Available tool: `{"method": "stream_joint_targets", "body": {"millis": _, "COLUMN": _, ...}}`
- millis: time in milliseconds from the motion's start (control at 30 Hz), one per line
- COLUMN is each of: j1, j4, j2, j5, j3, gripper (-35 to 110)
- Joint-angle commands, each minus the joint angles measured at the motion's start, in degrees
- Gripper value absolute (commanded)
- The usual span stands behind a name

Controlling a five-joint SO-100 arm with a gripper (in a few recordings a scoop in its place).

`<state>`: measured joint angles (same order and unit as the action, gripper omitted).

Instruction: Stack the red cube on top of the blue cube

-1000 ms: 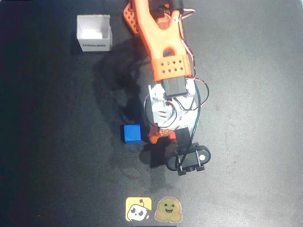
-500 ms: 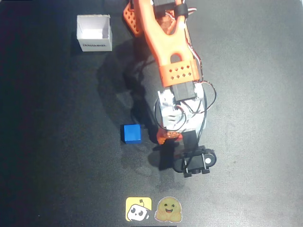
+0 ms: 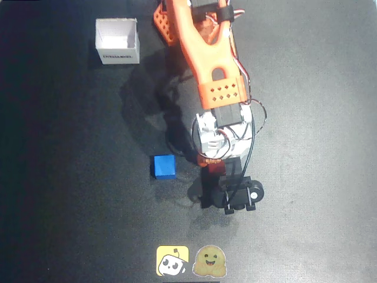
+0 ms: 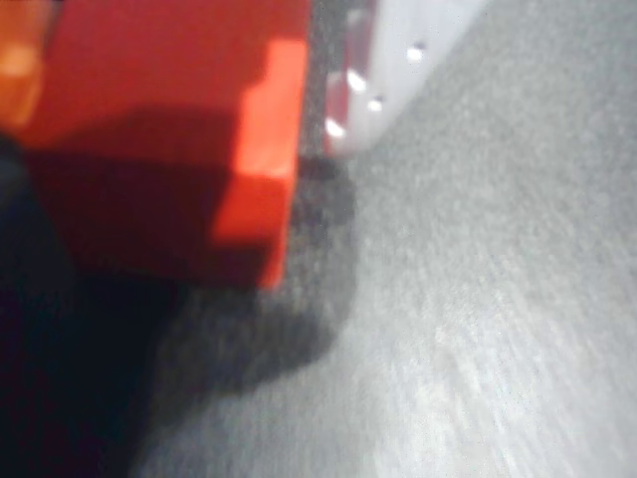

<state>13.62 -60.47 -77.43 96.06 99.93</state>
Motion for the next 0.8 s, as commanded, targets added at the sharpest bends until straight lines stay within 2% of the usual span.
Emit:
{"method": "stream_joint_targets", "body": {"millis": 0, "j1": 0.5, "j4": 0.8, "j2": -3.1, "j5": 0.0, "j3": 0.3, "gripper": 4}}
{"method": "stream_joint_targets", "body": {"millis": 33, "j1": 0.5, "j4": 0.8, "j2": -3.3, "j5": -0.1, "j3": 0.4, "gripper": 0}}
{"method": "stream_joint_targets", "body": {"millis": 367, "j1": -0.1, "j4": 0.1, "j2": -7.7, "j5": 1.1, "j3": 2.2, "gripper": 0}}
{"method": "stream_joint_targets", "body": {"millis": 767, "j1": -7.9, "j4": -13.4, "j2": -19.2, "j5": -0.7, "j3": 0.6, "gripper": 0}}
